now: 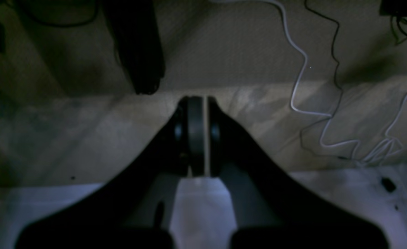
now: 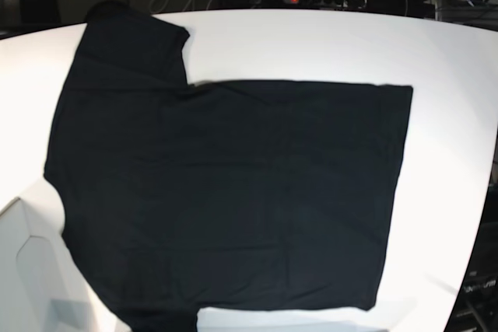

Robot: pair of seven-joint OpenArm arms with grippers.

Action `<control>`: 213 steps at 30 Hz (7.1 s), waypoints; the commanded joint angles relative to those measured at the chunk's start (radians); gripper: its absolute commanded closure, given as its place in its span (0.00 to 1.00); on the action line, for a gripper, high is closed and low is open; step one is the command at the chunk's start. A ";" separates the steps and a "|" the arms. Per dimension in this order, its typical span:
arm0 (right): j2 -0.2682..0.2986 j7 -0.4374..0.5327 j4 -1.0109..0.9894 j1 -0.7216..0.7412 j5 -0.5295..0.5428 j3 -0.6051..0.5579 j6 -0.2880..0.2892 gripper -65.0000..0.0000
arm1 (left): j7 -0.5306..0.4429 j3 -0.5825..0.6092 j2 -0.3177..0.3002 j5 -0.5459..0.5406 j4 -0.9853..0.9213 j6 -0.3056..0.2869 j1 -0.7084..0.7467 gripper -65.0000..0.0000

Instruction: Fold the T-shirt properly

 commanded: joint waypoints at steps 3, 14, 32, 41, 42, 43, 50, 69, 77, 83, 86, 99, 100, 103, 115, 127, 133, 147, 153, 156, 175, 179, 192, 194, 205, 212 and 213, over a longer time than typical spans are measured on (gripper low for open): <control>0.004 0.002 0.177 -0.137 0.004 -0.002 0.002 1.00 | -0.004 -0.002 -0.029 0.000 0.201 0.002 0.139 1.00; 0.033 0.002 0.866 -0.586 0.007 0.007 0.002 1.00 | -0.004 0.001 -0.258 -0.281 0.926 0.002 0.592 1.00; 0.070 0.012 1.646 -0.912 0.007 0.199 0.005 0.73 | -0.002 -0.368 -0.305 -0.425 1.642 0.002 0.900 0.73; 0.073 0.002 1.643 -0.792 0.007 0.211 0.006 0.53 | 0.083 -0.503 -0.228 -0.427 1.587 0.001 0.577 0.42; 0.073 0.002 1.643 -0.787 0.007 0.211 0.006 0.53 | 0.117 -0.503 -0.221 -0.427 1.572 0.001 0.526 0.42; 0.073 0.002 1.643 -0.784 0.007 0.210 0.006 0.53 | 0.153 -0.503 -0.215 -0.427 1.559 0.001 0.482 0.42; 0.073 0.002 1.643 -0.763 0.006 0.216 0.006 0.53 | 0.254 -0.476 -0.179 -0.427 1.386 -0.003 0.228 0.41; 0.073 -0.137 1.641 -0.695 0.004 0.217 0.009 0.53 | 0.249 -0.396 -0.179 -0.427 1.147 -0.003 0.144 0.42; 0.065 -0.151 1.641 -0.663 0.006 0.246 0.128 0.53 | 0.252 -0.404 -0.152 -0.427 1.147 -0.115 0.156 0.57; 0.070 -0.153 1.620 -0.626 0.006 0.246 0.128 0.53 | 0.252 -0.404 -0.152 -0.427 1.145 -0.165 0.166 0.81; 0.070 -0.153 1.613 -0.606 0.006 0.248 0.128 0.53 | 0.252 -0.405 -0.152 -0.427 1.145 -0.168 0.166 0.83; 0.065 -0.153 1.498 -0.499 0.007 0.345 0.209 0.43 | 0.249 -0.405 -0.152 -0.427 1.153 -0.170 0.185 0.84; 0.060 -0.153 1.486 -0.482 0.007 0.355 0.227 0.43 | 0.251 -0.405 -0.152 -0.427 1.153 -0.170 0.185 0.85; 0.033 -0.153 1.445 -0.442 0.007 0.395 0.267 0.43 | 0.252 -0.405 -0.152 -0.427 1.148 -0.164 0.185 1.00; 0.039 -0.153 1.314 -0.396 0.006 0.408 0.302 0.43 | 0.252 -0.407 -0.152 -0.427 1.151 -0.161 0.193 1.00; 0.039 -0.153 1.299 -0.381 0.004 0.404 0.305 1.00 | 0.249 -0.407 -0.152 -0.427 1.163 -0.161 0.213 1.00; 0.046 -0.149 1.370 -0.387 0.007 0.408 0.305 1.00 | 0.252 -0.448 -0.138 -0.427 1.236 -0.159 0.239 1.00; 0.040 -0.148 1.592 -0.368 0.007 0.403 0.305 1.00 | 0.254 -0.554 -0.096 -0.427 1.383 -0.161 0.244 1.00; 0.045 -0.151 1.600 -0.278 0.007 0.403 0.305 1.00 | 0.254 -0.548 -0.096 -0.424 1.397 -0.161 0.196 1.00; 0.045 -0.153 1.597 -0.226 0.006 0.403 0.305 1.00 | 0.255 -0.546 -0.098 -0.418 1.397 -0.159 0.155 1.00; 0.039 -0.504 1.595 -0.115 0.003 0.438 0.549 0.85 | 0.404 -0.554 -0.095 -0.425 1.386 -0.165 0.090 1.00; 0.040 -0.505 1.578 -0.109 0.003 0.464 0.551 0.62 | 0.404 -0.554 -0.095 -0.425 1.386 -0.165 0.090 1.00; 0.091 -0.501 1.397 -0.058 0.003 0.475 0.553 0.48 | 0.404 -0.554 -0.093 -0.425 1.386 -0.161 0.090 1.00; 0.099 -0.501 1.377 -0.058 0.003 0.472 0.553 0.48 | 0.404 -0.554 -0.093 -0.425 1.386 -0.161 0.092 1.00; 0.106 -0.509 1.368 -0.058 0.003 0.475 0.704 0.97 | 0.404 -0.556 -0.061 -0.418 1.386 -0.161 0.092 1.00; 0.106 -0.504 1.394 -0.058 0.003 0.507 0.704 1.00 | 0.404 -0.556 -0.061 -0.418 1.391 -0.161 0.100 1.00; 0.103 -0.507 1.402 -0.058 0.004 0.524 0.704 1.00 | 0.404 -0.556 -0.061 -0.418 1.394 -0.161 0.101 1.00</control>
